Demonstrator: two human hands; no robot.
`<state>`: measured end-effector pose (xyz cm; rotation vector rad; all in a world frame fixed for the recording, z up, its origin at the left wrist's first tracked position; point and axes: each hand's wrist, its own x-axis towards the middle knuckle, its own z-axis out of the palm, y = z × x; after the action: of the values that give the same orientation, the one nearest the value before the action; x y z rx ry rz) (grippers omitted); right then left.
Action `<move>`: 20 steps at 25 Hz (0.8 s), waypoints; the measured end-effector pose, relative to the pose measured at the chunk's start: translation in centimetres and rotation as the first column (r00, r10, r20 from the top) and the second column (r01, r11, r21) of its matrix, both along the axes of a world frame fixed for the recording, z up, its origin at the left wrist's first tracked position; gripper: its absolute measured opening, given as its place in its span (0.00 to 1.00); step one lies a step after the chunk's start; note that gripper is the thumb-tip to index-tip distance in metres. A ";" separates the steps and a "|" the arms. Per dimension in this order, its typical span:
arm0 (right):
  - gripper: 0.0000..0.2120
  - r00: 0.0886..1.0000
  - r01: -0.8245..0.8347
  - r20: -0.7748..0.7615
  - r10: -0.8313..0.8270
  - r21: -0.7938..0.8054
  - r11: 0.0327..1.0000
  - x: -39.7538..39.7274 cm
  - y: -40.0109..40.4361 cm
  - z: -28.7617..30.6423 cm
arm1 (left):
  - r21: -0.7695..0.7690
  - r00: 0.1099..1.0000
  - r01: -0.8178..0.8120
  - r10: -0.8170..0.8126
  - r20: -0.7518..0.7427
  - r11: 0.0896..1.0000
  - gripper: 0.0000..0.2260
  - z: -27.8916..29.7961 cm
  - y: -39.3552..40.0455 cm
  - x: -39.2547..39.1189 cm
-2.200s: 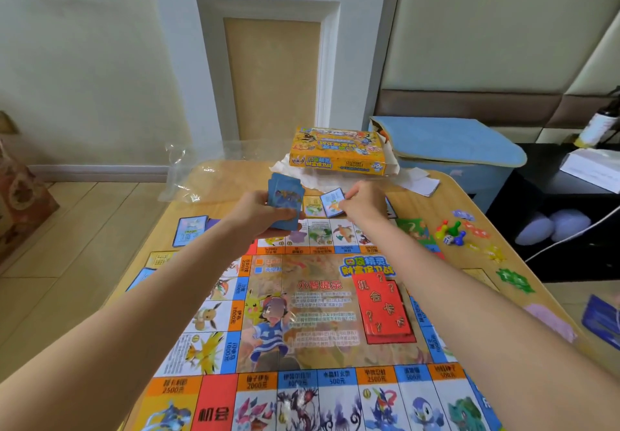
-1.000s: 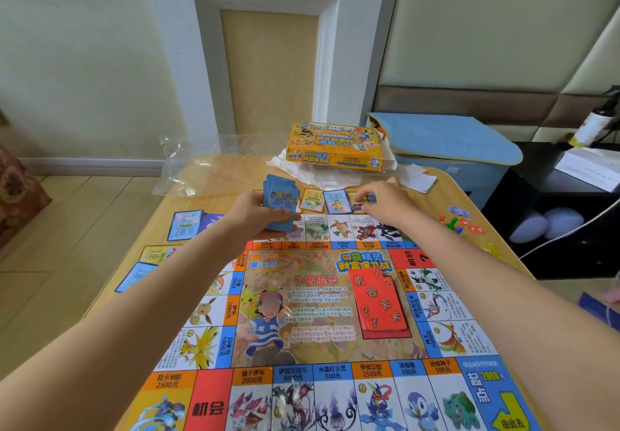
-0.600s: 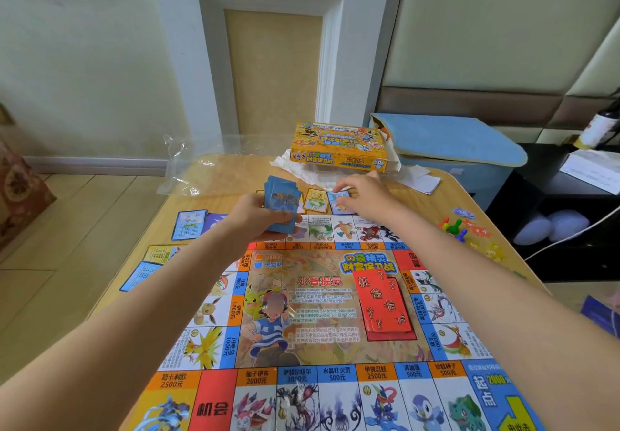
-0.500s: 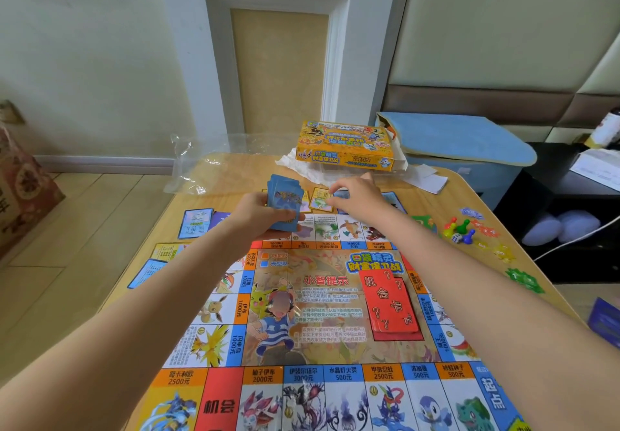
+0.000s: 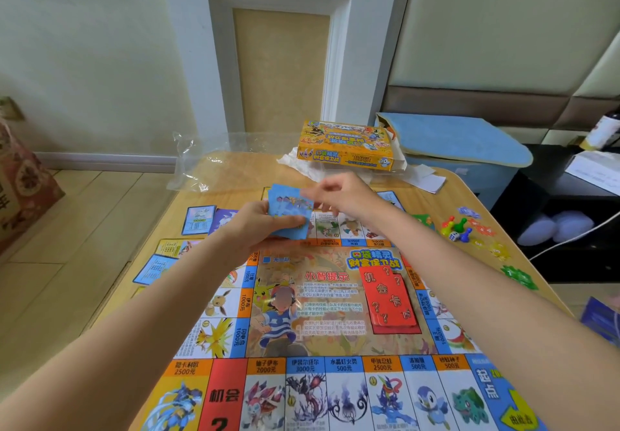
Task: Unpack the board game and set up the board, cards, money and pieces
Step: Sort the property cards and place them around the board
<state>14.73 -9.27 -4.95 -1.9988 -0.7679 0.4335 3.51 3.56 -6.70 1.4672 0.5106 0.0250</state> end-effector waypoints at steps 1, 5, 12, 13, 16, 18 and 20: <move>0.11 0.999 -0.040 -0.034 0.039 -0.033 0.999 -0.8 -0.4 0.3 | -0.014 0.999 0.031 -0.031 0.022 0.999 0.05 0.2 -0.4 -0.3; 0.05 0.973 0.043 -0.228 -0.037 0.020 0.999 -2.5 -2.8 0.8 | -0.170 0.996 0.072 -0.061 0.072 0.983 0.07 1.4 -1.5 -1.9; 0.11 0.738 0.022 0.674 -0.026 0.014 1.000 -8.2 -6.0 1.9 | -0.325 0.999 -0.018 0.030 0.034 0.946 0.07 2.3 -3.1 -5.3; 0.13 0.687 -0.073 0.718 0.111 -0.084 0.994 -9.1 -6.5 1.1 | -0.338 0.999 -0.006 0.023 0.047 0.941 0.06 2.7 -3.4 -5.9; 0.17 0.724 -0.218 0.620 0.302 -0.210 0.953 -10.6 -7.9 0.8 | -0.195 0.998 0.039 -0.029 0.051 0.980 0.02 3.1 -3.8 -7.0; 0.10 0.879 -0.153 0.461 0.126 0.020 0.988 -10.9 -8.3 2.1 | -0.121 0.997 0.063 -0.057 0.052 0.991 0.01 3.4 -4.0 -7.7; 0.09 0.963 -0.019 0.266 -0.034 0.194 0.981 -10.6 -8.4 3.5 | -0.076 0.996 0.077 -0.074 0.044 0.994 0.03 3.9 -4.2 -8.1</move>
<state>4.10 -17.67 -1.44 -1.8953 -0.9319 0.0761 -4.58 -0.62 -2.82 1.4064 0.4179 -0.0237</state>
